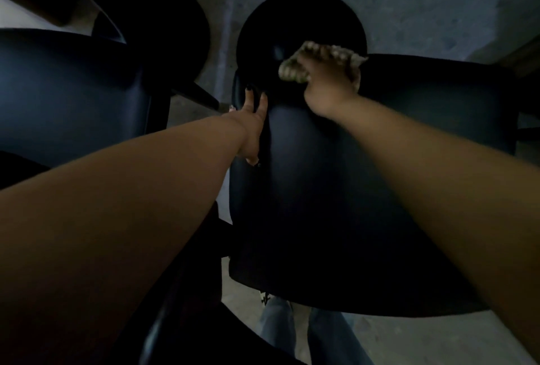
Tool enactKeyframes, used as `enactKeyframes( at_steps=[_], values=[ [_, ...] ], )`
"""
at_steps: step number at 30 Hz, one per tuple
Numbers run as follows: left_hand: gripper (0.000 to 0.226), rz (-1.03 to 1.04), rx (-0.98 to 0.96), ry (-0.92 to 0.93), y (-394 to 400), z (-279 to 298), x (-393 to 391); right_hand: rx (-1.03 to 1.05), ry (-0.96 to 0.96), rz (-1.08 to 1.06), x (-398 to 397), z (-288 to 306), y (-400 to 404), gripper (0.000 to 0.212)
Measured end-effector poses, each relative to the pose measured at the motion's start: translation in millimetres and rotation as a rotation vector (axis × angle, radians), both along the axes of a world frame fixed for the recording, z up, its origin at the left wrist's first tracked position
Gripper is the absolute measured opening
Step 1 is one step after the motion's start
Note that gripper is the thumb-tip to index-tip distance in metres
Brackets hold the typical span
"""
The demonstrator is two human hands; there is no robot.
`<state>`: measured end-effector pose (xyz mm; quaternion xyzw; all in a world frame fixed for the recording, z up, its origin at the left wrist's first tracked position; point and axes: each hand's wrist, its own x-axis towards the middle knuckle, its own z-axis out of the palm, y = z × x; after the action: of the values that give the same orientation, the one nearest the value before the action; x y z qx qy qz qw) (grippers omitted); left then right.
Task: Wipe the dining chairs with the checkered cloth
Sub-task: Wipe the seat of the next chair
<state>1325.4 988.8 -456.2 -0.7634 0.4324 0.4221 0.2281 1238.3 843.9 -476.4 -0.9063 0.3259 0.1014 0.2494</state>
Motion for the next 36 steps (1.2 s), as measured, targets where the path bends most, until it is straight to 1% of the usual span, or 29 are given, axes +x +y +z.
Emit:
enactKeyframes(
  at_steps=[1, 2, 4, 6, 8, 11, 12, 14, 15, 16, 18, 20, 22, 23, 24, 25, 28, 29, 30, 31, 33, 36],
  values=[
    [0.137, 0.0, 0.003, 0.004, 0, 0, 0, -0.036, 0.067, 0.068, 1, -9, 8, 0.071],
    [0.138, 0.003, 0.004, 0.006, 1, 0, -1, -0.069, 0.094, 0.109, 0, -16, 15, 0.073],
    [0.139, 0.008, 0.002, 0.005, 1, 0, 0, -0.085, 0.081, 0.176, -3, -19, 25, 0.073],
    [0.138, 0.007, 0.006, 0.012, 1, 1, -1, -0.088, 0.037, 0.303, -13, -16, 32, 0.072],
    [0.137, 0.004, 0.008, 0.011, 0, 2, -1, -0.029, -0.002, 0.399, -31, -13, 43, 0.074],
    [0.134, 0.007, 0.014, 0.01, -1, 6, -3, 0.06, 0.013, 0.497, -78, -14, 73, 0.08],
    [0.134, 0.005, 0.019, 0.005, -1, 7, -4, 0.09, 0.005, 0.532, -95, -15, 84, 0.08],
    [0.134, 0.006, 0.045, 0.001, -3, 8, -9, 0.173, -0.07, 0.563, -130, -14, 103, 0.077],
    [0.134, 0.011, 0.055, -0.007, -4, 8, -11, 0.217, -0.129, 0.537, -143, -12, 108, 0.075],
    [0.135, 0.011, 0.061, -0.018, -6, 9, -14, 0.267, -0.194, 0.458, -152, -9, 110, 0.073],
    [0.136, 0.006, 0.06, -0.036, -9, 9, -17, 0.301, -0.302, 0.233, -159, -2, 103, 0.074],
    [0.138, 0.021, 0.033, -0.045, -11, 9, -18, 0.226, -0.41, 0.036, -148, 5, 85, 0.072],
    [0.14, 0.014, -0.029, -0.058, -13, 11, -18, 0.136, -0.496, -0.074, -121, 12, 60, 0.063],
    [0.141, -0.001, -0.066, -0.058, -15, 11, -18, 0.082, -0.509, -0.103, -103, 15, 46, 0.061],
    [0.143, -0.016, -0.094, -0.051, -18, 11, -20, 0.035, -0.482, -0.108, -84, 15, 32, 0.061],
    [0.145, -0.021, -0.106, -0.042, -21, 11, -22, 0.003, -0.415, -0.08, -65, 15, 19, 0.064],
    [0.152, 0.024, -0.078, -0.049, -32, 8, -34, -0.06, -0.103, 0.112, -24, -3, 2, 0.068],
    [0.154, 0.033, -0.063, -0.065, -36, 5, -39, -0.112, 0.004, 0.191, -19, -12, 2, 0.064],
    [0.155, 0.037, -0.051, -0.087, -39, 2, -45, -0.165, 0.071, 0.255, -18, -19, 3, 0.06],
    [0.155, 0.049, -0.048, -0.107, -41, -2, -50, -0.215, 0.099, 0.295, -21, -24, 3, 0.057],
    [0.158, 0.102, -0.064, -0.13, -41, -6, -56, -0.279, 0.09, 0.322, -34, -29, -1, 0.054],
    [0.161, 0.104, -0.078, -0.132, -38, -9, -57, -0.323, 0.085, 0.312, -67, -27, -21, 0.056]
  ],
)
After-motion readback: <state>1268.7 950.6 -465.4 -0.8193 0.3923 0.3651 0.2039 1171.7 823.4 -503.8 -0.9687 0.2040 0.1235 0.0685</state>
